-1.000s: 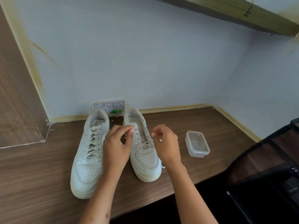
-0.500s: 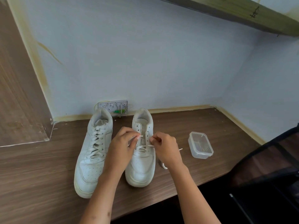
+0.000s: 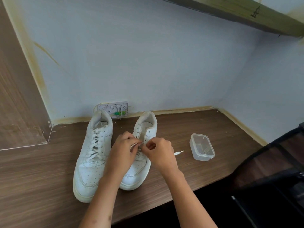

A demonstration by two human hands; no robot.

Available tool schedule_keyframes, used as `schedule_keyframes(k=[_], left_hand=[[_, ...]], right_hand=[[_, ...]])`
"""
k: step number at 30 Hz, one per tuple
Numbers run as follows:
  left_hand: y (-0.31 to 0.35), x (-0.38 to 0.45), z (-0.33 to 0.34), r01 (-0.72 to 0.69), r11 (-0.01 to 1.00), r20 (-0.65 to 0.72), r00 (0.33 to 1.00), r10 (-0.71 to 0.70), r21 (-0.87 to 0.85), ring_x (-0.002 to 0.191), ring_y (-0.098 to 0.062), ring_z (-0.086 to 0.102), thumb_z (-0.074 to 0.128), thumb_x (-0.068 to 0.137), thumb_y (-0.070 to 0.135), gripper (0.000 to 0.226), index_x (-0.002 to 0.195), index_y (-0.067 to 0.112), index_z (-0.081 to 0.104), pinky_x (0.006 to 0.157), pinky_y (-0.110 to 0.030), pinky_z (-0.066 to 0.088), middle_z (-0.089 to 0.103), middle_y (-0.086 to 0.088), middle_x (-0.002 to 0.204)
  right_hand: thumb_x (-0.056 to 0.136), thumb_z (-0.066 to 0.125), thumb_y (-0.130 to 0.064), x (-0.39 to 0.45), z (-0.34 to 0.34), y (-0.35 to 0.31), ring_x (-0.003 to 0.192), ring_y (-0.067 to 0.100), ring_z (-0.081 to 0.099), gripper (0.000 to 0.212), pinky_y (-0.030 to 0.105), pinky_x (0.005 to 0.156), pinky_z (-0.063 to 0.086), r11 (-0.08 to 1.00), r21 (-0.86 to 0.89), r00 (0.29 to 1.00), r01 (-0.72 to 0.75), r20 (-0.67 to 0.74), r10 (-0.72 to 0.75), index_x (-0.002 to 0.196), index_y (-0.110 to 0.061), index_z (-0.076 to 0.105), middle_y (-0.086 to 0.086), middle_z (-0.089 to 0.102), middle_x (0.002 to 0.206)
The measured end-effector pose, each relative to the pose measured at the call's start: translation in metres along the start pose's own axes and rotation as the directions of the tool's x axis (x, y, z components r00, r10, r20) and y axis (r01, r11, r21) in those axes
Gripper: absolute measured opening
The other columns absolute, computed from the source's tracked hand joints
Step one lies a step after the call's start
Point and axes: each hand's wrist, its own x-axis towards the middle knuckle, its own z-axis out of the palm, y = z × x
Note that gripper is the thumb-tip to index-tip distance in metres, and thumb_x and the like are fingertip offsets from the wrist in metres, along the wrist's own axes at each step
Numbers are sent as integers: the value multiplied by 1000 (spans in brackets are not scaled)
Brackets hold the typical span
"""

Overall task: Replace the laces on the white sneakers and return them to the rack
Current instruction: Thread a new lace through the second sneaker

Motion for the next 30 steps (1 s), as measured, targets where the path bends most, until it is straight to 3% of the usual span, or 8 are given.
schedule_keyframes(k=[6,10,14,18,23,27,30], left_hand=[[1,-1,5,-5,1000,-23,1000,5,8,86,-10,50,77,79,9,16,94,14,77,70,-8,39,50,13,88],[0,-1,8,-40,996,-62,997,45,78,78,-17,53,84,70,6,19,85,17,78,71,-35,52,56,8,86],[4,-2,12,-43,991,-107,993,57,129,74,-20,56,85,65,2,23,77,19,77,73,-42,50,58,6,83],[1,-2,13,-41,995,-106,993,51,91,72,-19,56,86,63,0,26,75,21,77,69,-48,52,59,6,81],[-5,2,9,-42,999,-82,996,43,6,77,-16,58,85,69,9,26,90,22,79,75,-48,54,59,9,85],[-5,1,3,-40,998,-81,996,36,-44,87,-16,60,77,80,20,28,108,24,74,81,-43,53,56,12,95],[-5,0,-4,-29,989,-45,999,23,-143,92,-5,59,64,91,22,23,113,26,72,84,-24,51,55,12,98]], right_hand=[[86,71,-32,2,-6,6,75,7,67,20,27,72,57,999,47,999,19,27,-20,89,-12,74,-6,71,79],[90,62,-17,3,-9,10,74,9,67,14,23,68,56,999,27,998,38,39,-39,93,-11,74,-6,71,82],[88,69,-20,3,-7,12,75,4,65,8,17,70,53,997,31,998,64,24,-64,91,-14,73,-9,70,81],[90,66,-18,4,-1,14,75,8,63,6,28,71,55,996,46,997,76,32,-77,84,-17,65,-5,67,79],[89,61,-13,7,0,16,75,11,61,7,29,69,53,988,76,989,133,60,-138,83,-15,62,-2,65,80],[89,61,-17,8,-8,18,60,4,52,12,23,57,46,988,127,993,84,78,-94,77,-19,60,-5,61,70],[90,61,-18,16,-28,25,54,3,46,14,18,54,38,978,203,996,-41,90,23,77,-14,64,-7,56,63]])
